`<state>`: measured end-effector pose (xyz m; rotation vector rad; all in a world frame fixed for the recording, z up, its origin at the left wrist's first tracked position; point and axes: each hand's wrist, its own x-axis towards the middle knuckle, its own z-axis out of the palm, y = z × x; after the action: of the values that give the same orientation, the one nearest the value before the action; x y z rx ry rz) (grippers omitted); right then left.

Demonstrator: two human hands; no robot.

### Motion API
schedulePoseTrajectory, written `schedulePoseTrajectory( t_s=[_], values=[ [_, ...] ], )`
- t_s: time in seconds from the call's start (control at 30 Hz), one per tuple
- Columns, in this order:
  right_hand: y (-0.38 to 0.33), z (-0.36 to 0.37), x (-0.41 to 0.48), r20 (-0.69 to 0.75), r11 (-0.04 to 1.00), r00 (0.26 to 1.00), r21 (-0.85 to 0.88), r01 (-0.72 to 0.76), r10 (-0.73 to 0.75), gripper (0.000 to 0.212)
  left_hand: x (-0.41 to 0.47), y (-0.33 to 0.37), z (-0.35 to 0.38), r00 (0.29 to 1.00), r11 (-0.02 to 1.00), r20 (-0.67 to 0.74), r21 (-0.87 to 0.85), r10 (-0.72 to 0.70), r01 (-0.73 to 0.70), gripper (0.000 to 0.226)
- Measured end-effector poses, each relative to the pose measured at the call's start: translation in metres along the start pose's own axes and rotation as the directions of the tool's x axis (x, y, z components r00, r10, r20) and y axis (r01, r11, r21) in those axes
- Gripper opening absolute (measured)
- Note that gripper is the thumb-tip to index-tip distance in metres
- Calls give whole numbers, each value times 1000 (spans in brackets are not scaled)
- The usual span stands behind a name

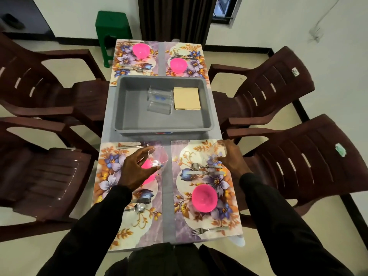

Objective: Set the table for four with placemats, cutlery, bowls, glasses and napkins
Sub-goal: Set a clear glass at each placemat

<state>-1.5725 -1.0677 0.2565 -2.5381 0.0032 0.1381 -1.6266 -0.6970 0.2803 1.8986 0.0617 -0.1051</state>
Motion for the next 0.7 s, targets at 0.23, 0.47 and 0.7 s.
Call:
schedulePoseTrajectory(
  t_s=[0.23, 0.47, 0.7],
  values=[
    [27, 8, 12, 81, 1000, 996, 17, 24, -25, 64, -10, 1, 30, 997, 999, -59, 4, -39, 40, 66],
    [34, 9, 15, 117, 997, 991, 34, 68, -72, 68, -14, 5, 47, 997, 999, -62, 12, -44, 45, 67],
    [40, 16, 17, 128, 996, 988, 17, 85, -86, 75, -17, 5, 53, 997, 999, -69, 21, -36, 38, 68]
  ],
)
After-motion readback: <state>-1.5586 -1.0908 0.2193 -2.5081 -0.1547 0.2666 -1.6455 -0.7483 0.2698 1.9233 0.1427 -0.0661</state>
